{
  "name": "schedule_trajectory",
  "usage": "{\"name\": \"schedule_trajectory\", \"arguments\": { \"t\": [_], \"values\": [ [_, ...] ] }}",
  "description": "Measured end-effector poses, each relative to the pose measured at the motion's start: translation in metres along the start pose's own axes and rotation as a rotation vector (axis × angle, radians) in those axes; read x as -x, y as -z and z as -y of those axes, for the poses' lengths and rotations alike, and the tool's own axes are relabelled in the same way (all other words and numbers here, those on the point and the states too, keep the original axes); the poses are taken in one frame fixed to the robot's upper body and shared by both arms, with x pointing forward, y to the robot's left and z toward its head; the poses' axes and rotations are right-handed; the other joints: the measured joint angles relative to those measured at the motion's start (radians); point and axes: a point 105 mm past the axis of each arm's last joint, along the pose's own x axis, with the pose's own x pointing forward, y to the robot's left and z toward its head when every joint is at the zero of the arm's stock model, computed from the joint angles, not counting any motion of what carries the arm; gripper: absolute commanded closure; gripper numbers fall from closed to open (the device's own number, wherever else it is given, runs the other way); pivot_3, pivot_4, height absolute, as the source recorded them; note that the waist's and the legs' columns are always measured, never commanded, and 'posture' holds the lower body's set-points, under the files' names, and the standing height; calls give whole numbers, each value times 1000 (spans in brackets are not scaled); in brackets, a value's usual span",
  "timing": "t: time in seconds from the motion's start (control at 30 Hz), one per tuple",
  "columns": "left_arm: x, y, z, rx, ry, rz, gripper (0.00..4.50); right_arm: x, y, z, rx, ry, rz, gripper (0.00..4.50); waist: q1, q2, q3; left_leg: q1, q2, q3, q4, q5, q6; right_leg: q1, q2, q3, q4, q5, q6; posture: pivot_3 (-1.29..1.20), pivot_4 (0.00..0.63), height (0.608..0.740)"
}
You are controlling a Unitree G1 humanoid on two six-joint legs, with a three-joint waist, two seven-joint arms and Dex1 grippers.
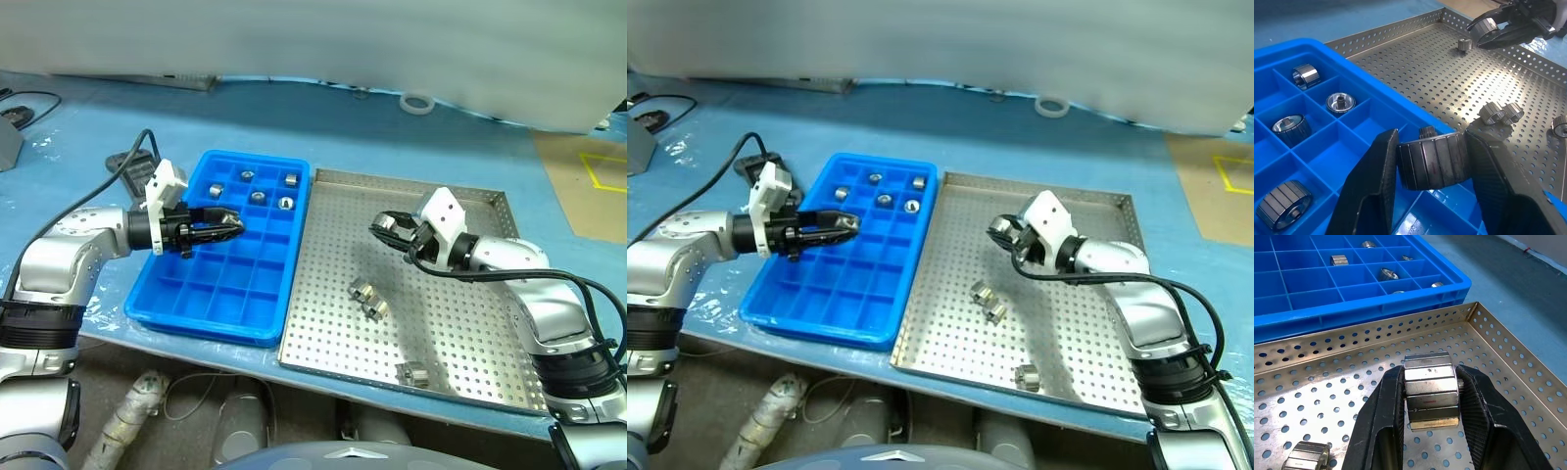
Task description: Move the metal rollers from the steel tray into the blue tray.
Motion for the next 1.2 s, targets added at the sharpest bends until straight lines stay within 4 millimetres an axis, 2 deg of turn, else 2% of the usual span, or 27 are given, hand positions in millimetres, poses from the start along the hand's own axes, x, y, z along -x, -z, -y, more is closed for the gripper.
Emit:
{"name": "schedule_trajectory", "arguments": {
  "t": [0.07, 0.17, 0.3, 0.43, 0.6, 0.97, 1.2],
  "values": [
    [2, -5, -5, -16, -57, 38, 2713, -3, -3, 2, -3, 0, 15, 3277, -2, 0, 0, 2, 0, 0, 0, 0, 0, 1, 0, 0, 1, 0, 0, -63, 150, 740],
    [2, 1, -29, 12, -245, 108, 2713, -8, -7, 6, -1, 14, 40, 3277, -1, 0, 0, 2, 0, 0, 0, 1, -2, 1, 0, 0, 1, 0, 0, -60, 150, 740],
    [8, 33, -51, 61, -462, 76, 2713, -13, -8, 5, 5, 20, 53, 3277, -1, -1, -1, 0, 0, -1, 0, 2, -1, 0, 0, 0, 1, 0, 0, -56, 150, 740],
    [25, 70, -55, 125, -587, 19, 2713, -13, -1, 10, 16, 46, 31, 3277, -2, -3, -1, -1, 0, -1, 0, 1, -1, -2, 1, -1, 0, 0, 0, -39, 150, 740],
    [27, 73, -59, 134, -648, 30, 2713, -16, -1, 9, 22, 36, 36, 3277, 9, -3, -1, 0, 0, -1, 0, 1, 1, 0, 0, -1, 1, 0, 0, -34, 150, 740],
    [26, 76, -59, 149, -662, 24, 2713, -17, 3, 8, 33, 31, 25, 3277, 4, -3, -1, 0, 0, -1, 0, 2, 0, 0, 1, -1, 1, 0, 0, -35, 150, 740],
    [43, 67, -59, 156, -602, 49, 2713, -17, 4, 9, 38, 34, 22, 3277, 4, -3, -1, 0, 0, -1, 0, 2, 0, 0, 1, -1, 1, 0, 0, -41, 150, 740]
  ]
}}
